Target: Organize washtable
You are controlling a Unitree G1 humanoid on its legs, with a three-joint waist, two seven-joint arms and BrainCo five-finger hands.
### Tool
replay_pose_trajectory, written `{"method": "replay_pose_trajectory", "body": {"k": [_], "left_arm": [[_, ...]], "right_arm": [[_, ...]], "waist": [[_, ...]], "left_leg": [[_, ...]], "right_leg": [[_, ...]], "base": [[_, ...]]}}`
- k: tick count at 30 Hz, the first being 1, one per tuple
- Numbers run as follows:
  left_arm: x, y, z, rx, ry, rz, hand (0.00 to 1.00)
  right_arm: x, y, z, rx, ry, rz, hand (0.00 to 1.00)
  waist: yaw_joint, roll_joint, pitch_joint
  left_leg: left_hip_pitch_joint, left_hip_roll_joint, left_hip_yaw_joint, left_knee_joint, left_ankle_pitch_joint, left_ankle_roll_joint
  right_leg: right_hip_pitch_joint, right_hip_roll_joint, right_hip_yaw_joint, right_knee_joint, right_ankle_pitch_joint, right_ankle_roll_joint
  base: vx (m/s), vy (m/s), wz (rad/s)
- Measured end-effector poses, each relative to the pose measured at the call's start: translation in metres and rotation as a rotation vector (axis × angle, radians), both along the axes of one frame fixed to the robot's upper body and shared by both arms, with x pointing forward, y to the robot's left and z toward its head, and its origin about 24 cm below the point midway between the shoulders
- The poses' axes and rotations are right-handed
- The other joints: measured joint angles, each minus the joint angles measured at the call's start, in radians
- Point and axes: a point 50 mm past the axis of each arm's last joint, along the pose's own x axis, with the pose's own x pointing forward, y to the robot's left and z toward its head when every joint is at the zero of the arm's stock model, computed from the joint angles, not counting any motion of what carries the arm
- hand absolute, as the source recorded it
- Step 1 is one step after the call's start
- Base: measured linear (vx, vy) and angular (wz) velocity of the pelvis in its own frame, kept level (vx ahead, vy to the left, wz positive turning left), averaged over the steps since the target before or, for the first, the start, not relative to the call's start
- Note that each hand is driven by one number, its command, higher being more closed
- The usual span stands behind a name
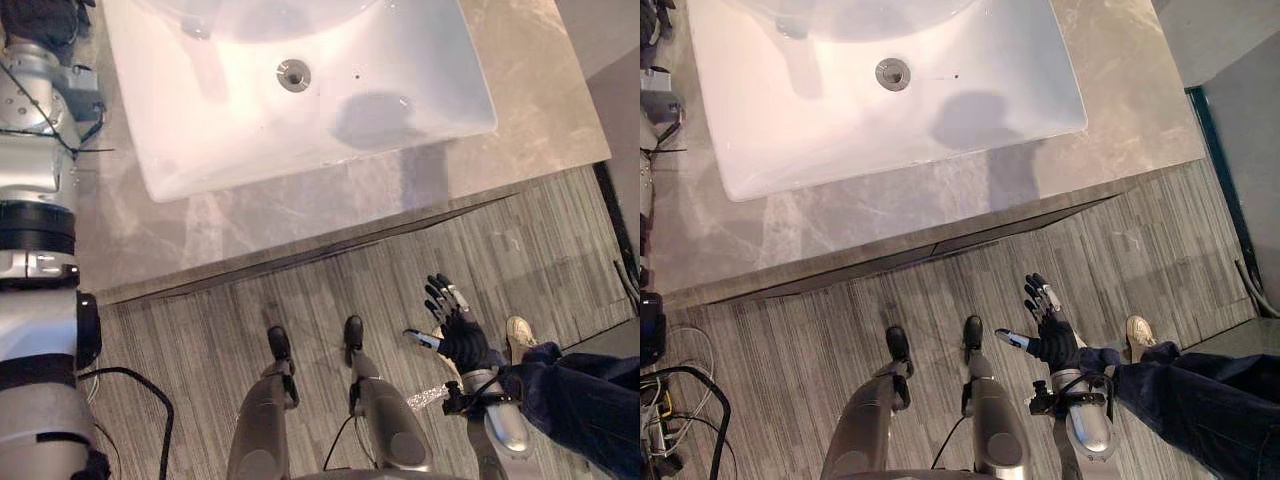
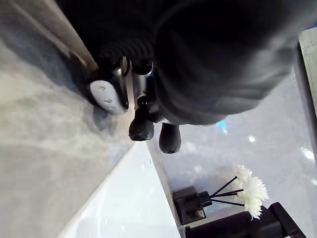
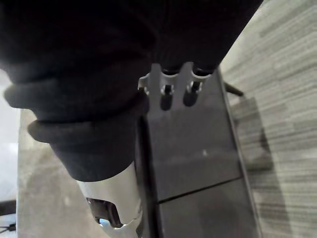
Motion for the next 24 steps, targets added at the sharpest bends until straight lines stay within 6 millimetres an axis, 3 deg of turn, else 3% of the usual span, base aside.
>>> {"method": "replay_pose_trajectory", "body": {"k": [3, 6, 7, 9, 11, 12, 15, 18, 24], "left_arm": [[-0.001, -0.009, -0.002, 0.004, -0.011, -0.040, 1.00], [-0.003, -0.034, -0.031, 0.013, -0.002, -0.151, 1.00], [-0.007, -0.053, -0.051, -0.023, -0.010, -0.238, 1.00], [-0.013, -0.070, -0.076, -0.077, -0.003, -0.320, 1.00], [-0.029, -0.091, -0.120, -0.158, 0.037, -0.410, 1.00], [-0.037, -0.098, -0.145, -0.214, 0.080, -0.436, 1.00], [-0.057, -0.107, -0.200, -0.347, 0.206, -0.464, 1.00], [-0.082, -0.112, -0.230, -0.447, 0.267, -0.460, 1.00], [-0.133, -0.104, -0.271, -0.618, 0.352, -0.388, 1.00]], "right_arm": [[0.001, 0.003, 0.000, 0.013, -0.002, 0.012, 0.00], [0.001, 0.005, 0.000, 0.017, -0.002, 0.023, 0.00], [0.002, 0.006, 0.000, 0.017, -0.002, 0.024, 0.00], [0.002, 0.005, 0.000, 0.017, -0.004, 0.022, 0.00], [0.003, 0.002, 0.000, 0.012, -0.003, 0.010, 0.00], [0.005, -0.003, 0.000, 0.004, -0.004, -0.007, 0.00], [0.010, -0.012, -0.007, -0.004, 0.026, -0.040, 0.00], [0.012, -0.012, -0.017, 0.001, 0.083, -0.040, 0.00], [0.008, -0.026, -0.031, -0.003, 0.149, -0.099, 0.00]], "waist": [[0.004, 0.000, 0.000], [0.013, 0.000, 0.000], [0.023, 0.002, -0.001], [0.028, 0.004, -0.003], [0.032, 0.012, -0.041], [0.035, 0.032, -0.068], [0.045, 0.097, -0.113], [0.063, 0.138, -0.148], [0.084, 0.152, -0.202]], "left_leg": [[0.003, 0.000, 0.001, 0.002, 0.000, 0.000], [0.031, -0.002, 0.002, -0.001, 0.000, 0.000], [0.057, -0.004, 0.001, -0.007, 0.000, 0.000], [0.093, -0.012, 0.001, -0.027, 0.002, 0.003], [0.130, -0.043, -0.003, -0.069, 0.007, 0.006], [0.139, -0.058, -0.013, -0.081, 0.012, 0.006], [0.180, -0.072, -0.045, -0.102, 0.024, -0.002], [0.241, -0.073, -0.070, -0.143, 0.037, -0.021], [0.341, -0.070, -0.126, -0.186, 0.049, -0.036]], "right_leg": [[0.003, -0.001, 0.002, 0.000, 0.000, 0.000], [0.027, -0.002, 0.003, 0.000, -0.001, 0.000], [0.050, -0.002, -0.009, 0.000, -0.002, -0.002], [0.080, -0.006, -0.014, 0.000, -0.019, -0.020], [0.112, -0.032, -0.057, 0.000, -0.090, -0.036], [0.121, -0.044, -0.067, 0.001, -0.121, -0.031], [0.167, -0.053, -0.094, 0.001, -0.151, 0.007], [0.221, -0.041, -0.118, 0.001, -0.171, 0.010], [0.326, -0.029, -0.174, 0.001, -0.212, 0.006]], "base": [[0.06, 0.034, 0.00], [0.06, 0.036, -0.04], [0.04, 0.030, -0.03], [0.05, 0.044, 0.08], [0.07, 0.029, 0.29], [0.09, 0.000, 0.30], [0.10, -0.025, 0.31], [0.10, -0.055, 0.24], [0.04, -0.041, 0.26]]}}
